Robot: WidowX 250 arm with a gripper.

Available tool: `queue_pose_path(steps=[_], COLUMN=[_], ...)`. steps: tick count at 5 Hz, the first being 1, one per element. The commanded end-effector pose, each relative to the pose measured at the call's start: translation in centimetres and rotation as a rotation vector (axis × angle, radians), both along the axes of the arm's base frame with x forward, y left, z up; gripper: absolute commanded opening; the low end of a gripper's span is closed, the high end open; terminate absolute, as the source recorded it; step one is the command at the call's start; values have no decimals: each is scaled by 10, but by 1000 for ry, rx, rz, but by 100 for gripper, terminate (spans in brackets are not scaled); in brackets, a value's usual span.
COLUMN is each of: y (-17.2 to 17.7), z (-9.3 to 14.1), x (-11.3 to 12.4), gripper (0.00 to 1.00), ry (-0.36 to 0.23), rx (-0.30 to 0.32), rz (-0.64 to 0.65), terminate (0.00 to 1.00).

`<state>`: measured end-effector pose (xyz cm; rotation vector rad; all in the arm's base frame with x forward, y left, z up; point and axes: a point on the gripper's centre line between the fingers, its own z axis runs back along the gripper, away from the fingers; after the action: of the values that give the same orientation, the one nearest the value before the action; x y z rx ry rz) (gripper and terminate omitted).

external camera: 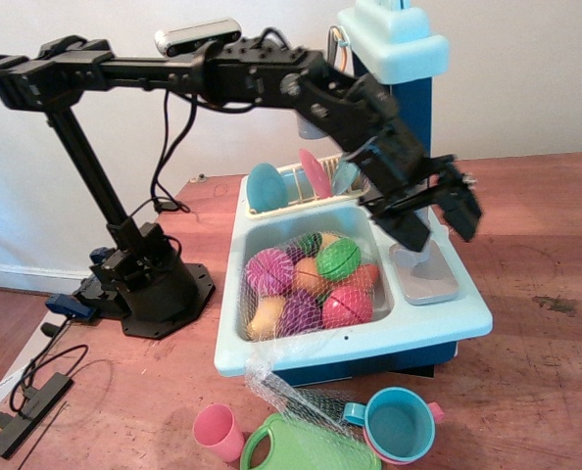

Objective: Turn lever vertical to front

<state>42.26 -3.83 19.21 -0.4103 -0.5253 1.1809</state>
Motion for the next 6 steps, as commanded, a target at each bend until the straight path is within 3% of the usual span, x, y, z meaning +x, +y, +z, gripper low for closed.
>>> queue_pose_path(steps=[1, 3, 4, 5, 6], y=[17, 25, 30, 35, 31], z=[-8, -24, -32, -45, -75], x=[3, -53, -96, -126, -149], gripper=[100, 100, 100, 100, 100], ry=[3, -3, 1, 35, 74], rx=[0, -12, -17, -11, -60], rz=[-6, 17, 29, 28, -1], terminate=[0, 0, 0, 0, 0])
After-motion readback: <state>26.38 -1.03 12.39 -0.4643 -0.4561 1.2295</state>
